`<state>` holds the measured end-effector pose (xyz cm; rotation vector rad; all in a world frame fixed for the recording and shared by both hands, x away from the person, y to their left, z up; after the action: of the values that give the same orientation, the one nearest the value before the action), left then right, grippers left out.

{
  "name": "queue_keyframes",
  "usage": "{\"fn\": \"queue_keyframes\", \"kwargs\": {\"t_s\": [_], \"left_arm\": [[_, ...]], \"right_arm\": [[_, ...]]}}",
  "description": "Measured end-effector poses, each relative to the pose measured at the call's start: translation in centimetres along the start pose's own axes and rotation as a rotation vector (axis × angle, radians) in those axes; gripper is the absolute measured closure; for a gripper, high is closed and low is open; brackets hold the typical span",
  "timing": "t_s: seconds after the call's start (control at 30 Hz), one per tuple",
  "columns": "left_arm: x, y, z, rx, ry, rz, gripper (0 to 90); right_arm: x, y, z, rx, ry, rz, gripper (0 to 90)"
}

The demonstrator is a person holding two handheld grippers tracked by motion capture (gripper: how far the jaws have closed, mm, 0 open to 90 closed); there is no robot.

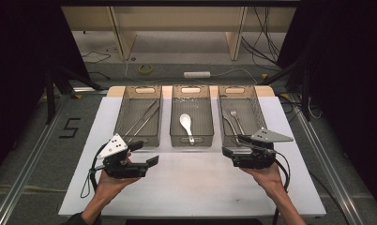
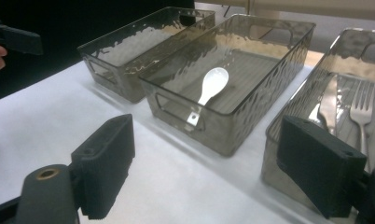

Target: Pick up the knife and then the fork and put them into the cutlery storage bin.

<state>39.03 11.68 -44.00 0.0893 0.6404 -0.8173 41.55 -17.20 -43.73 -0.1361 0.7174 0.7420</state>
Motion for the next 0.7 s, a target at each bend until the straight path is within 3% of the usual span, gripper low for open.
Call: {"fn": "queue_keyframes", "kwargs": {"t_s": [0.37, 0.7], "left_arm": [[0.0, 0.0, 0.0, -0.003, 0.002, -0.006, 16.8], [0.0, -0.1, 0.0, -0.002, 0.003, -0.010, 16.8]], "right_arm": [[-0.4, 0.8, -2.0, 0.006, -0.020, 0.010, 19.2], [-0.9, 1.4, -2.7, 0.000, -0.032, 0.007, 18.6]]}}
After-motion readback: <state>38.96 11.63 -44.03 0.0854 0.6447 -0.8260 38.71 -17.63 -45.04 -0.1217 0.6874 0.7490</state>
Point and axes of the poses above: each handheld gripper's, and its own axes: x roughly forward along the jaws, z roughly out of its top, y roughly to its left, the point moved 9 cm from there along x, roughly forward along the jaws, and after that the axes turned 14 degrees about y, right-handed, at the moved point
